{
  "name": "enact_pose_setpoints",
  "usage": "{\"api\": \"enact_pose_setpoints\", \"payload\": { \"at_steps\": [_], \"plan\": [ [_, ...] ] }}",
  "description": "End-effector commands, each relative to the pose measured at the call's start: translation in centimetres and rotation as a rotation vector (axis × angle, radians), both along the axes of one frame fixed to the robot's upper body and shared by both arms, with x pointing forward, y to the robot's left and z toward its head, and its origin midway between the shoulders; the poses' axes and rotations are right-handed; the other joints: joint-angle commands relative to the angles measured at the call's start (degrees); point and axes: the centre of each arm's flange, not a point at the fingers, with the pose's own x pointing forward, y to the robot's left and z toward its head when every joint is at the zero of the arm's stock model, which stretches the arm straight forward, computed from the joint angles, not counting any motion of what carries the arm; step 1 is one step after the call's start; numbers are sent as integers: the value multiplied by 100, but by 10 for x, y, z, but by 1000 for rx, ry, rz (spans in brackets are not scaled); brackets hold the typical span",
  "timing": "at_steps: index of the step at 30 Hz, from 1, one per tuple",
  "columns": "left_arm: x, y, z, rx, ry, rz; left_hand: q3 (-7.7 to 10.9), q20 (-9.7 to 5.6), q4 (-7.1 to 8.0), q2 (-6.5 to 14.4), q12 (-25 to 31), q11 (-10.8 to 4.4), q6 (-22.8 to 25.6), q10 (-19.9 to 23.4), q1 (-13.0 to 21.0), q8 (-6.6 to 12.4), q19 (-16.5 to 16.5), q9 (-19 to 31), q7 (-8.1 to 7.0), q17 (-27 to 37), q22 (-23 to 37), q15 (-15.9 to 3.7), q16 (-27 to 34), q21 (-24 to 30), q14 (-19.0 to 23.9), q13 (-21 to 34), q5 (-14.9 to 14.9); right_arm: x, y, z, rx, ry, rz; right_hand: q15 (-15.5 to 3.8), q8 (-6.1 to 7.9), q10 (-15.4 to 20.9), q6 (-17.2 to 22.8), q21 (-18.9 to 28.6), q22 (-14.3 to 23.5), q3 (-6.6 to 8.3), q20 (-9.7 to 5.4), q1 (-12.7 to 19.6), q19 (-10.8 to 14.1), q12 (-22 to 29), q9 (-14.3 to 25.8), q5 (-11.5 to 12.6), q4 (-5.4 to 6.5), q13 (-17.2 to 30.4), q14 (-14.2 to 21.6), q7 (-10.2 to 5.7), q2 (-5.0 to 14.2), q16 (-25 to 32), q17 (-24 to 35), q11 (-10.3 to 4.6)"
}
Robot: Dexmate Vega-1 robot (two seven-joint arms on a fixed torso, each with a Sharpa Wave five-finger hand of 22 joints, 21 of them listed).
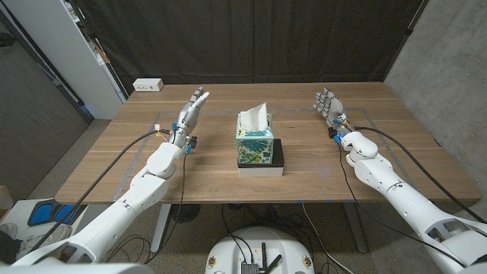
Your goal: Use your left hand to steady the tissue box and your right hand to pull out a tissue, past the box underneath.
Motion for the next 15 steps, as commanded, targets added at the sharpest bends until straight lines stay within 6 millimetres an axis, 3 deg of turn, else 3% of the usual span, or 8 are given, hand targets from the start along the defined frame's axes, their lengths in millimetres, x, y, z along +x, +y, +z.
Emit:
{"api": "enact_pose_setpoints", "payload": {
  "at_steps": [1,15],
  "plan": [
    [-15,-3,-12,-7,-10,-7,-46,-348,-11,-2,39,-13,-2569,-2018,52,37,-606,13,-8,19,26,31,31,-17,-1904,15,28,-2,4,-1,-5,1,-1,24,-6,7,-3,-6,16,7,25,-4,-10,-21,21,11,-26,29,-10,26,-4,-12,1,30],
    [-35,-10,-25,-5,-24,-6,-111,-342,4,19,39,-8,-2583,-2039,71,39,-613,13,-8,18,28,44,31,-58,-1917,13,60,-6,4,0,-8,-4,-8,24,-10,8,-7,-12,15,1,24,-10,-11,-29,21,13,-44,30,-6,27,4,-22,-12,25]
  ]
}}
